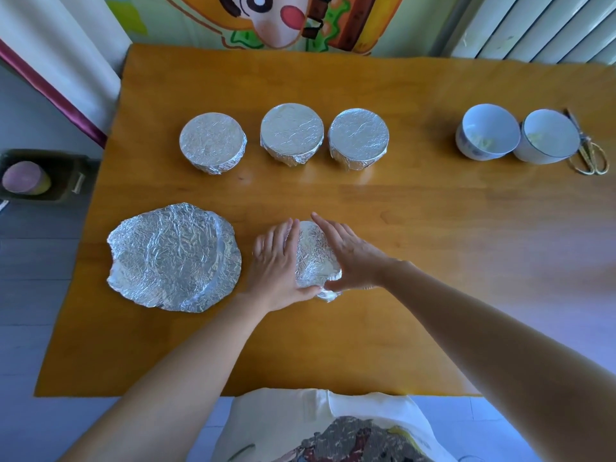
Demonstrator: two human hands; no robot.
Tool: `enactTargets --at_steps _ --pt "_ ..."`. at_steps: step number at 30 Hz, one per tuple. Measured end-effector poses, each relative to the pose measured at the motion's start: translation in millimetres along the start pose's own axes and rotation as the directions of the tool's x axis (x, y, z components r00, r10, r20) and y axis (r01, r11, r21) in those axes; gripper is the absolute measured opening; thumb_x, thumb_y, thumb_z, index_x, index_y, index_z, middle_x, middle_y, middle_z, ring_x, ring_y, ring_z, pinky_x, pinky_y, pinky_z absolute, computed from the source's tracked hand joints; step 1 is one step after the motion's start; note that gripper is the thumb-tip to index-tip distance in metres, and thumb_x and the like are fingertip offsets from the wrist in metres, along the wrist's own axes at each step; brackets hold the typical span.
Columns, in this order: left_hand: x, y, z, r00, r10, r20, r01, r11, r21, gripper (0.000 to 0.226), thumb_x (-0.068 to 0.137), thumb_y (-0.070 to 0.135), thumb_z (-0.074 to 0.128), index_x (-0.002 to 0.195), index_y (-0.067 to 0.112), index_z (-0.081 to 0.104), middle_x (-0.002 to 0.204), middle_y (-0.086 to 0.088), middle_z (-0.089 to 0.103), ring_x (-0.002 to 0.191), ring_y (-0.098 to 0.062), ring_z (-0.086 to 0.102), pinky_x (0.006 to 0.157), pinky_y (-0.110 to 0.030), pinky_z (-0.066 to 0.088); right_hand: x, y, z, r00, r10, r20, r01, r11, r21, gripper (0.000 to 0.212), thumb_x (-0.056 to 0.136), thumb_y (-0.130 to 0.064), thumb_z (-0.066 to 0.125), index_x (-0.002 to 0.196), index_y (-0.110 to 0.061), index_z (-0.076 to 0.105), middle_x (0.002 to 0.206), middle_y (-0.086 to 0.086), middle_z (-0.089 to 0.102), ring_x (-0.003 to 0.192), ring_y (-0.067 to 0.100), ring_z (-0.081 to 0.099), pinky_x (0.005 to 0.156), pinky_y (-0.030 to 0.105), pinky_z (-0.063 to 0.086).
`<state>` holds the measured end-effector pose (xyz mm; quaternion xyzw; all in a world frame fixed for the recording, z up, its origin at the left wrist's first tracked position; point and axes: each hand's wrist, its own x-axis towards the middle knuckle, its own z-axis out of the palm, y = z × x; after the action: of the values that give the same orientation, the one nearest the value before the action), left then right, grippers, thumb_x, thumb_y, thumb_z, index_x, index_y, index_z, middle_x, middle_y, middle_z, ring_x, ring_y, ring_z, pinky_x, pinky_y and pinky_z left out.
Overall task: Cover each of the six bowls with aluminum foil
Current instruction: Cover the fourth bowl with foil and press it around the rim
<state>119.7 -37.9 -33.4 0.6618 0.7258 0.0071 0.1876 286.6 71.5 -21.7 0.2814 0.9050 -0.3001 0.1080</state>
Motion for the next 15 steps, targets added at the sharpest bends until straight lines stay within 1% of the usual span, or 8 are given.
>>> enactTargets --at_steps 2,4,5,7,9,10,12,15 --pt "-1.7 -10.0 0.2 0.996 0.082 0.019 -0.082 0.997 -0.009 0.13 0.071 0.074 0.066 0.158 0.01 -0.006 0.166 -0.012 -0.003 0.152 -0.03 0.004 0.121 -0.048 0.009 -4.1 -3.2 7.5 0.998 0.031 -0.047 -0.031 0.999 0.008 0.141 0.062 -0.046 0.085 0.153 -0.017 -0.018 0.145 0.008 0.03 0.131 0.025 0.031 0.114 0.034 0.031" --pt "-2.6 -13.9 -1.8 0.995 0.095 0.039 -0.094 0.995 -0.022 0.133 0.068 0.077 0.065 0.158 0.011 -0.007 0.166 -0.012 -0.007 0.153 -0.03 -0.001 0.122 -0.049 0.005 -5.8 -6.4 10.3 0.996 0.048 -0.076 -0.051 0.998 -0.032 0.144 0.059 -0.057 0.083 0.152 -0.018 -0.02 0.145 0.008 0.03 0.129 0.025 0.034 0.11 0.042 0.035" --pt "-2.7 -13.4 -2.6 0.996 0.076 0.045 -0.075 0.997 -0.027 0.136 0.065 0.082 0.063 0.158 0.011 -0.007 0.166 -0.011 -0.008 0.153 -0.029 -0.003 0.122 -0.049 0.004 -5.7 -7.2 10.3 0.995 0.051 -0.086 -0.056 0.997 -0.06 0.146 0.057 -0.063 0.081 0.152 -0.02 -0.02 0.149 0.007 0.025 0.131 0.026 0.032 0.109 0.043 0.034" --pt "-1.5 -10.2 -2.6 0.999 0.027 0.046 -0.026 0.999 -0.024 0.142 0.06 0.089 0.059 0.158 0.01 -0.007 0.165 -0.011 -0.009 0.153 -0.028 -0.005 0.122 -0.049 0.0 -3.6 -6.0 5.3 0.996 0.023 -0.081 -0.031 0.994 -0.105 0.146 0.055 -0.069 0.079 0.151 -0.023 -0.022 0.16 0.004 0.005 0.14 0.026 0.021 0.112 0.046 0.028" --pt "-1.2 -5.8 -1.1 0.999 -0.004 0.037 0.005 1.0 -0.018 0.144 0.058 0.09 0.057 0.158 0.008 -0.009 0.165 -0.011 -0.013 0.153 -0.027 -0.009 0.121 -0.048 -0.004 0.7 -3.9 -2.1 0.999 -0.035 -0.017 0.032 0.993 -0.112 0.145 0.056 -0.062 0.081 0.149 -0.028 -0.026 0.162 -0.002 -0.015 0.149 0.022 0.002 0.114 0.049 0.02" --pt "-1.9 -3.7 0.4 0.999 -0.012 0.031 0.012 1.0 -0.017 0.144 0.059 0.091 0.055 0.157 0.007 -0.01 0.165 -0.012 -0.015 0.153 -0.027 -0.012 0.121 -0.047 -0.006 3.3 -3.7 -5.8 0.998 -0.063 0.018 0.064 0.992 -0.113 0.145 0.057 -0.057 0.082 0.148 -0.03 -0.028 0.161 -0.005 -0.02 0.15 0.019 -0.004 0.113 0.05 0.019" --pt "-3.5 -0.2 4.5 0.999 -0.034 0.019 0.034 0.999 -0.013 0.144 0.059 0.091 0.05 0.156 0.004 -0.011 0.165 -0.014 -0.015 0.153 -0.028 -0.012 0.12 -0.045 -0.01 9.2 -5.1 -10.9 0.993 -0.103 0.061 0.111 0.984 -0.138 0.146 0.057 -0.049 0.084 0.148 -0.029 -0.028 0.162 -0.006 -0.018 0.15 0.017 -0.006 0.115 0.05 0.02" --pt "-4.5 0.9 10.4 0.997 -0.064 0.032 0.065 0.997 -0.049 0.145 0.06 0.09 0.052 0.155 0.0 -0.012 0.165 -0.017 -0.008 0.154 -0.03 -0.004 0.122 -0.043 -0.002 17.4 -7.0 -11.4 0.988 -0.114 0.102 0.131 0.976 -0.175 0.146 0.058 -0.045 0.087 0.15 -0.023 -0.024 0.163 -0.003 0.0 0.148 0.019 0.006 0.116 0.047 0.026"
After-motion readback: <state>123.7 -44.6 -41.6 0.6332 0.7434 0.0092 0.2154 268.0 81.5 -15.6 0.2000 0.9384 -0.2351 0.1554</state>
